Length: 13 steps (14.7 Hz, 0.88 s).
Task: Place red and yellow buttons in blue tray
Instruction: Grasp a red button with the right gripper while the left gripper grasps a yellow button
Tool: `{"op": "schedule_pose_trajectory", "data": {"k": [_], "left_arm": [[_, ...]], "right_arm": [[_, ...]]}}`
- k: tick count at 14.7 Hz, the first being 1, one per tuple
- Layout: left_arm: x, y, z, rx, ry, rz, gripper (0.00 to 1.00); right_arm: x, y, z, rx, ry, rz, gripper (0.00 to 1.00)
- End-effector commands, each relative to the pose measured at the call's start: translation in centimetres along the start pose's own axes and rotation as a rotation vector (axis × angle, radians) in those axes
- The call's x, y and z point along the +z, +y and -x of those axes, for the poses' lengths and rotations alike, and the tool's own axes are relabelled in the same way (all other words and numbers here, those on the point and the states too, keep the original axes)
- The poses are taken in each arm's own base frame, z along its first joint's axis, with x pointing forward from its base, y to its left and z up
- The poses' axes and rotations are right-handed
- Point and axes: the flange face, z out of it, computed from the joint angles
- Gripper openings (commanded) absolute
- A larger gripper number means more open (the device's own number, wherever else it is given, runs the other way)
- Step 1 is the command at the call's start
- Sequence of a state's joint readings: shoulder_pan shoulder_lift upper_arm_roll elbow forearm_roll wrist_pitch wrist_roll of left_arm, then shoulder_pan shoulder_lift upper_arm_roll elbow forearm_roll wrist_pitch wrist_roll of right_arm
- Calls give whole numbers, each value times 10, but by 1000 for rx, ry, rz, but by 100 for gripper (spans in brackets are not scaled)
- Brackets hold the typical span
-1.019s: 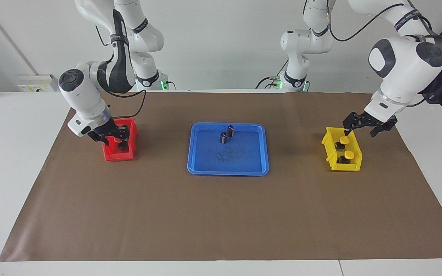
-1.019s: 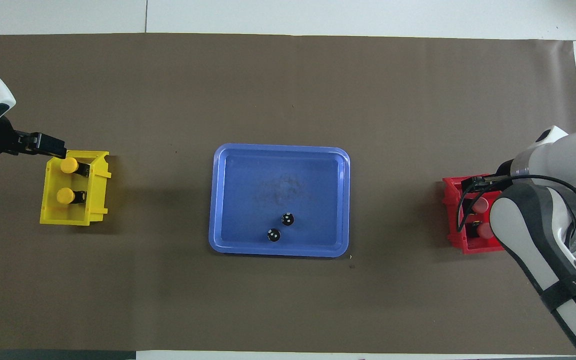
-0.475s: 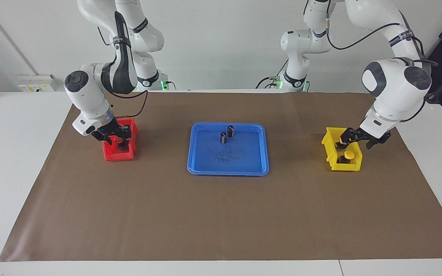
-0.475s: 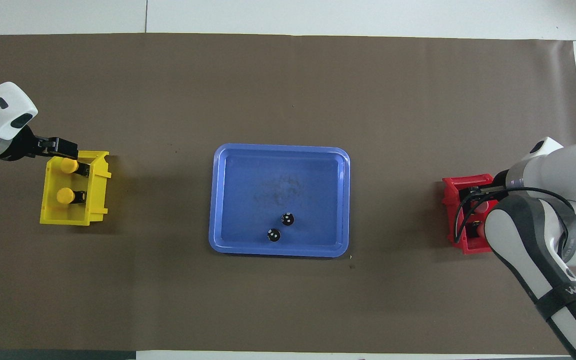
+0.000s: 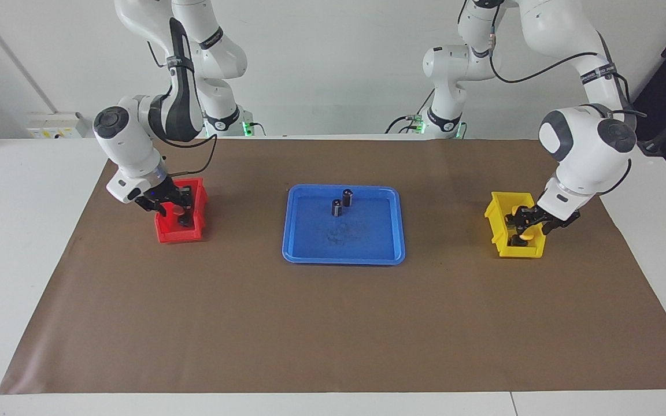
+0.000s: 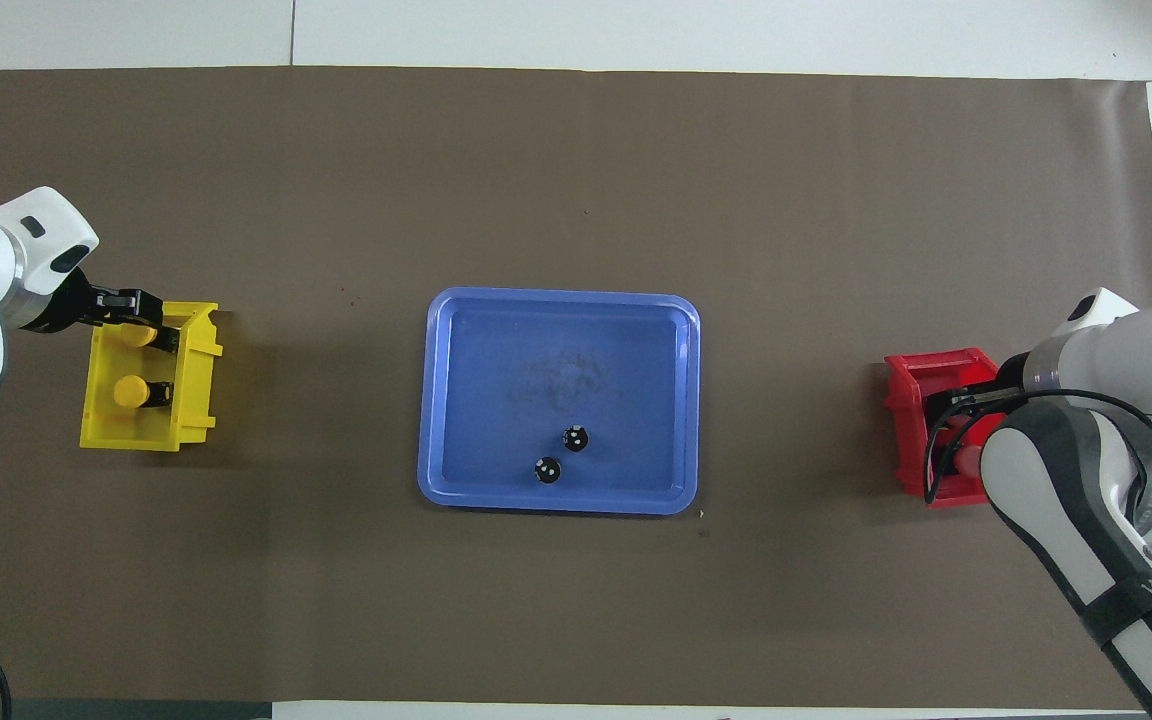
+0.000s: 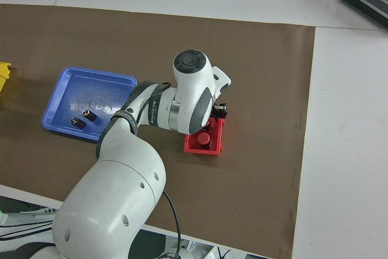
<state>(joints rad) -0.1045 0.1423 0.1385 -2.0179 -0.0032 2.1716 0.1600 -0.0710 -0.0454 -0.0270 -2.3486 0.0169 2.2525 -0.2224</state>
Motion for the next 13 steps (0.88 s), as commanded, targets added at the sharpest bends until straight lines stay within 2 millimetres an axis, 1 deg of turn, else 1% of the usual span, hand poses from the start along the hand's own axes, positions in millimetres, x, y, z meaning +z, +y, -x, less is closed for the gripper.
{"op": "schedule_pose_trajectory", "data": {"k": [1,3,5,6,7,8,9,11,12,13], "left_arm": [[3,-2,4,5,15,-17,68],[5,-5,5,1,10,-17,67],[12,-5,10,-5,-2,-14,67],[13,-5,12,-19,3,-14,67],[16,-5,15,-21,3,-14,67],[19,-3,15,-21,2,-13,67],[23,-2,15,-20,-3,-13,67],[24,-2,15,-23,-5,-13,66],[24,-2,15,-25,-6,-13,59],[24,-4,15,-28,-6,-14,49]], "right_arm": [[-3,0,8,-14,19,-6,53],[-2,-1,7,-15,19,-6,40],[-6,-3,4,-18,20,-5,23],[-10,-4,0,-17,22,-5,18],[-16,-3,-4,-18,13,-7,17],[-28,-1,-12,-19,-10,-12,17],[-46,1,-25,-22,-43,-19,17],[-90,5,-50,-31,-97,-24,17],[-110,4,-59,-33,-113,-24,17],[-130,-7,-68,-47,-124,-22,17]]}}
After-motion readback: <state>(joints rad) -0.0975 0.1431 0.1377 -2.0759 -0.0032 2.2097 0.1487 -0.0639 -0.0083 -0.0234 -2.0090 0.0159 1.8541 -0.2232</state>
